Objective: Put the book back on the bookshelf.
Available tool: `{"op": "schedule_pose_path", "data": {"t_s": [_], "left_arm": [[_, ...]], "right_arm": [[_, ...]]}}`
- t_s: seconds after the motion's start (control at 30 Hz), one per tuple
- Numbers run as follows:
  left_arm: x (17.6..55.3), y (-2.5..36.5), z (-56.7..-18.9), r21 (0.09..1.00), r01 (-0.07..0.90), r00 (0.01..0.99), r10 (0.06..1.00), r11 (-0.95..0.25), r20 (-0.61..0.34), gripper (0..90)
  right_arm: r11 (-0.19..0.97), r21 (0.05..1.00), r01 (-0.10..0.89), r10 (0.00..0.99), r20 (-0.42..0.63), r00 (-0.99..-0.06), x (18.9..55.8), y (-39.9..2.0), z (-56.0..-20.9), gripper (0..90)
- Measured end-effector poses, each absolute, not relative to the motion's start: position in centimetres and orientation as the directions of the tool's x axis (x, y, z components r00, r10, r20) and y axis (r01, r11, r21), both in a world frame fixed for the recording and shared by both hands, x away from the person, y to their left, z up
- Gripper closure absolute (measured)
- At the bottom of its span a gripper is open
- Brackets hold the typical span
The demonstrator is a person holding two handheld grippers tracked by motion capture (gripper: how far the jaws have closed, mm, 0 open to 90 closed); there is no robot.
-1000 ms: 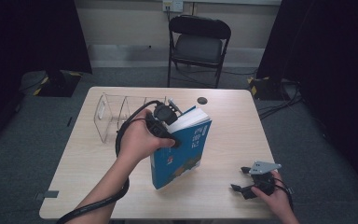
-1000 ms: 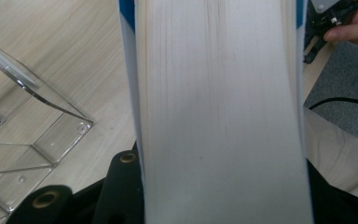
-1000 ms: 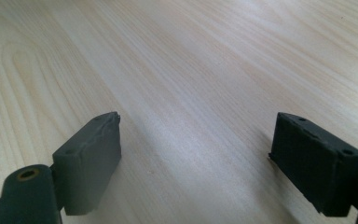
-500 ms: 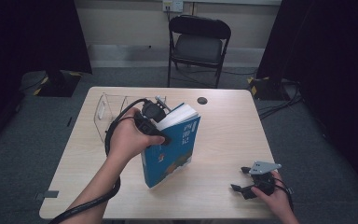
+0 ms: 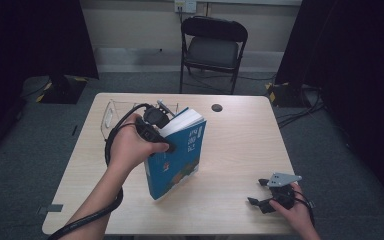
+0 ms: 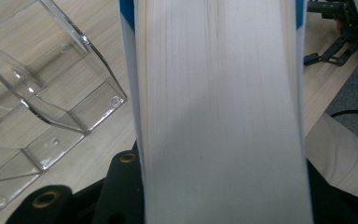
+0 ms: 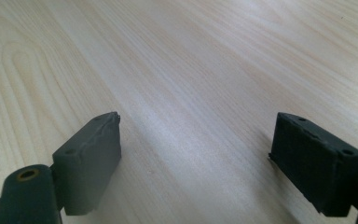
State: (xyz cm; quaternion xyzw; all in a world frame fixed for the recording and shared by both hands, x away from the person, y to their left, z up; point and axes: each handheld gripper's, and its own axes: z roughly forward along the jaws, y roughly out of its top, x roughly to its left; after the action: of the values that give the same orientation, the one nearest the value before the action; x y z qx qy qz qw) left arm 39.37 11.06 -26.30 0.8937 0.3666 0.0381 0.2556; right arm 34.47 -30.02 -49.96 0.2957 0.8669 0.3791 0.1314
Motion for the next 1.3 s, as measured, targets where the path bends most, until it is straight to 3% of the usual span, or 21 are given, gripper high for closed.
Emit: {"op": "schedule_pose_path", "data": {"t_s": [1.3], "left_arm": [[38.8,15.2,-25.8,0.487,0.678,0.683,0.716,-0.551,-0.142,61.9]], "right_arm": [[0.538,0.735,0.413,0.613,-0.004,-0.79,34.5,-30.0,-50.0,15.2]]}}
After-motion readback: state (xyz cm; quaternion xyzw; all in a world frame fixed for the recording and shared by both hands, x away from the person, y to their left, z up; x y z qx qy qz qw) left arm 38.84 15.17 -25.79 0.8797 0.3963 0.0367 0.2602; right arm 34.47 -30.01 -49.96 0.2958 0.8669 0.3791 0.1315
